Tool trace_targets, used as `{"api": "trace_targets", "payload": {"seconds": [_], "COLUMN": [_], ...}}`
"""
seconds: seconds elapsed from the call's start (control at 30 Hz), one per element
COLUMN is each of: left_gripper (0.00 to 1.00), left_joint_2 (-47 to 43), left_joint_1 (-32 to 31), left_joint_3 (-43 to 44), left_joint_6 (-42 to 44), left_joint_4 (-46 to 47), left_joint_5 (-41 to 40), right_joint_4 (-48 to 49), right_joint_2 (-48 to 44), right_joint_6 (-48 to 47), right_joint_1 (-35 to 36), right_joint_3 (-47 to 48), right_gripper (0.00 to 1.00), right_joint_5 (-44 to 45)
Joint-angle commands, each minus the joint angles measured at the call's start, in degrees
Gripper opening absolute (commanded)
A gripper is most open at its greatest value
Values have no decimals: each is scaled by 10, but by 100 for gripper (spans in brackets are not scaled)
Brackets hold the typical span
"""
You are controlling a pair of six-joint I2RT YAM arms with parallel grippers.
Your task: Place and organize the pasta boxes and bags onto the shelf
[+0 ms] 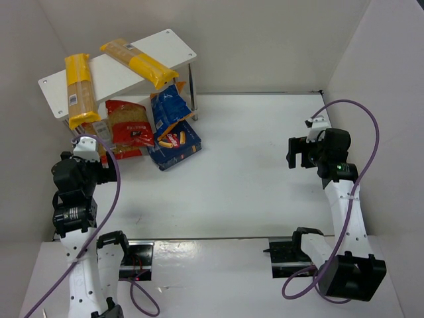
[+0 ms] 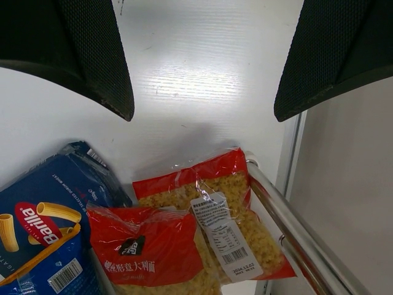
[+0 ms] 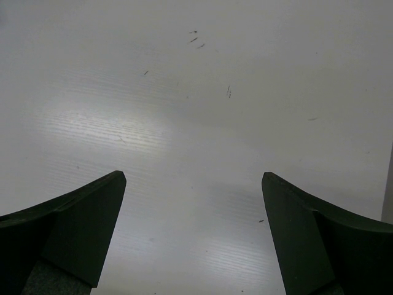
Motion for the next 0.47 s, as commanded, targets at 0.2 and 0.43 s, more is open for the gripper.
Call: {"api": "trace_targets", "payload": {"seconds": [0.2,0.43], "left_gripper": [100,100], "left_joint_2": [-6,-6], "left_joint_1": [4,4], "left_joint_3": [8,8], "left_joint_6": [0,0], "left_joint_4": [18,18], "left_joint_5": [15,15], "right_joint_4": [11,11], "right_joint_2": [-1,-1], "right_joint_6": [8,8], "right_joint_1": [-3,-3], "right_joint_3": [11,11], "right_gripper": [100,100], "right_joint_5": [3,3]}}
